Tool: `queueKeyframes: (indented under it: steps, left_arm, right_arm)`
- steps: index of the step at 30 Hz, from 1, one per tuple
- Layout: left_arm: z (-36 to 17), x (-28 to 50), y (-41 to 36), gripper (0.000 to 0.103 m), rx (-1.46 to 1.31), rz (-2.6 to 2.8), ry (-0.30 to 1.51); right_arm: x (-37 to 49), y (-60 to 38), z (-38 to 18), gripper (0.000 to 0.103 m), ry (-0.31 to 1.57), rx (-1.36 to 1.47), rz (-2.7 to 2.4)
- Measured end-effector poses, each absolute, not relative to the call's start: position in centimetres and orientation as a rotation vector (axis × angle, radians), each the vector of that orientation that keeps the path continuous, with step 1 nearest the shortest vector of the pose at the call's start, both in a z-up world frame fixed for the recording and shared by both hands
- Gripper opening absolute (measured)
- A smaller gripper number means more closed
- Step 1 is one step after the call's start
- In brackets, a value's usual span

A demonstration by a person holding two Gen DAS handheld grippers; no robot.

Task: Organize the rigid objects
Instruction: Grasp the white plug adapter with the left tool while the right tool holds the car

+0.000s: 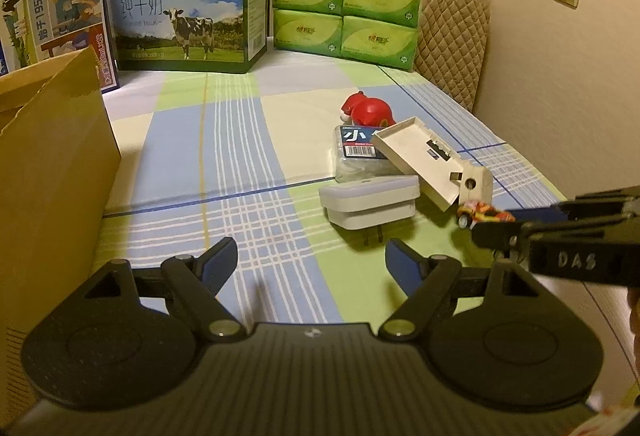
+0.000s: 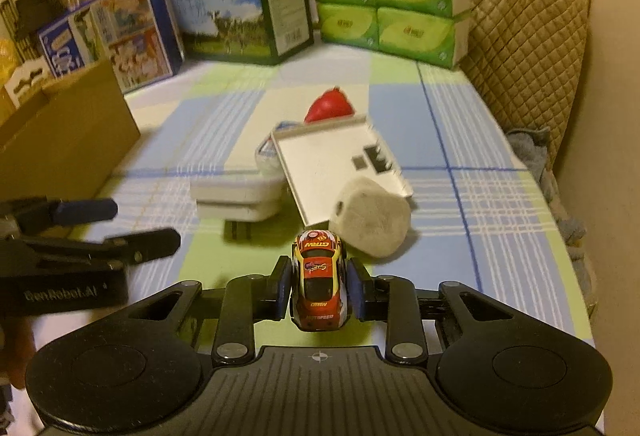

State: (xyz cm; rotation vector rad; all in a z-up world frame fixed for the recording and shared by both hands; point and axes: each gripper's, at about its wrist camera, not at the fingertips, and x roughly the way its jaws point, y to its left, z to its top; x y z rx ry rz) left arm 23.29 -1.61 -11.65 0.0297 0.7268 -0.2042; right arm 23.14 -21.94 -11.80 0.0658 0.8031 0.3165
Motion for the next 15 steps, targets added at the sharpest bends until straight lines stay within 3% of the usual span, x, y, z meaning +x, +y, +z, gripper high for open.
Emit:
queueKeyframes:
  steps: [15]
  left_arm:
    - [-11.8,24.1,-2.8,0.078,0.014,-0.229,0.703]
  right_arm:
    - [23.4,-22.4,-10.2,0.026,0.728,0.104,0.322]
